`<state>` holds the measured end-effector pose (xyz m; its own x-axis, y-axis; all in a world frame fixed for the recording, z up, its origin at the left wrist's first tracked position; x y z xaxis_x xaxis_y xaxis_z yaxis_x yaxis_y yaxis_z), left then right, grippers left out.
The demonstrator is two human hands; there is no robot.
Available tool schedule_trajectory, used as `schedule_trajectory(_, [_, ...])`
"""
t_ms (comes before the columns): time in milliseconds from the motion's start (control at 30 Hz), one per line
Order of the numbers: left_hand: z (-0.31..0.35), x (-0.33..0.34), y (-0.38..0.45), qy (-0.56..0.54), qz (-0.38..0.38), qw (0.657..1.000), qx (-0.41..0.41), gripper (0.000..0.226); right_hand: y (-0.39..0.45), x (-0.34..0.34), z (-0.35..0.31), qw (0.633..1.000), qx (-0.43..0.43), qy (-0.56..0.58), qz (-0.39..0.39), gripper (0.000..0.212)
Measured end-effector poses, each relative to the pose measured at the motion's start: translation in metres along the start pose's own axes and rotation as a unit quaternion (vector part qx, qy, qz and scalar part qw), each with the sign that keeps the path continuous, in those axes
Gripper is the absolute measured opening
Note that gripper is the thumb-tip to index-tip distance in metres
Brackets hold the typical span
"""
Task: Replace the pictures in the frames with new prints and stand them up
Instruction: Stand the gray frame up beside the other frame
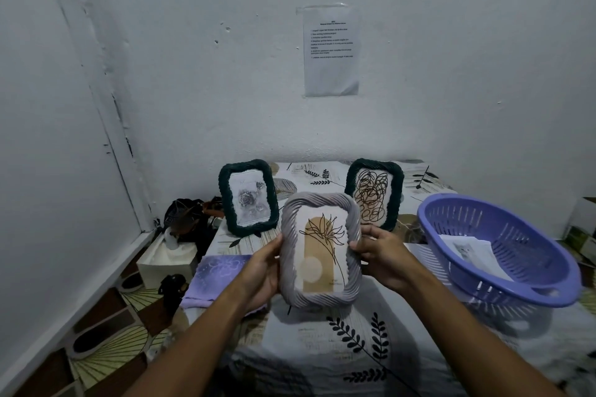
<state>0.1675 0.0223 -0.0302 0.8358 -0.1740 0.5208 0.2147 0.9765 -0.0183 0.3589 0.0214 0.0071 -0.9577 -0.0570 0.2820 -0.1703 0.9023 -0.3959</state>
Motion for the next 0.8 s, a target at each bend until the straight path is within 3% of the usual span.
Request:
schedule_trajectory(167, [-0.001, -0.005, -0.001, 0.007, 0.012, 1.0, 0.018, 0.058, -0.009, 0.016, -0.006, 0.996, 0.025, -0.059, -0.059, 0.032])
schedule_trajectory(367, [-0.006, -0.005, -0.004, -0.003, -0.005, 1.0, 0.008, 0.055, 0.003, 0.022, -0.016, 0.975, 0.121, 0.011, -0.185, 0.049])
schedule_trajectory(633, [-0.002, -0.011, 0.002, -0.003, 0.002, 1.0, 0.018, 0.055, 0.02, 0.026, -0.026, 0.971, 0.144, -0.034, -0.187, 0.034])
schedule_trajectory(733, [0.01, -0.011, 0.008, 0.091, 0.016, 0.993, 0.078, 0.065, 0.028, 0.027, -0.04, 0.977, 0.136, -0.055, -0.157, 0.032])
schedule_trajectory(800, [0.027, -0.011, 0.012, 0.237, 0.04, 0.958, 0.159, 0.08, 0.035, 0.027, -0.055, 0.981, 0.124, -0.066, -0.134, 0.034])
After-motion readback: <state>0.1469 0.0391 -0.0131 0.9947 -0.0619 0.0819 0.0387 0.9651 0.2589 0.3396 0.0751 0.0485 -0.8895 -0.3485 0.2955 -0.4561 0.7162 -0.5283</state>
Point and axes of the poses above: each hand's wrist, its own y-axis towards the middle knuckle, its own x-axis out of the palm, z = x × y, the point moved 9 cm from there along y, towards the middle knuckle, and after that the axes turned 15 degrees about x, right-handed, at the moved point
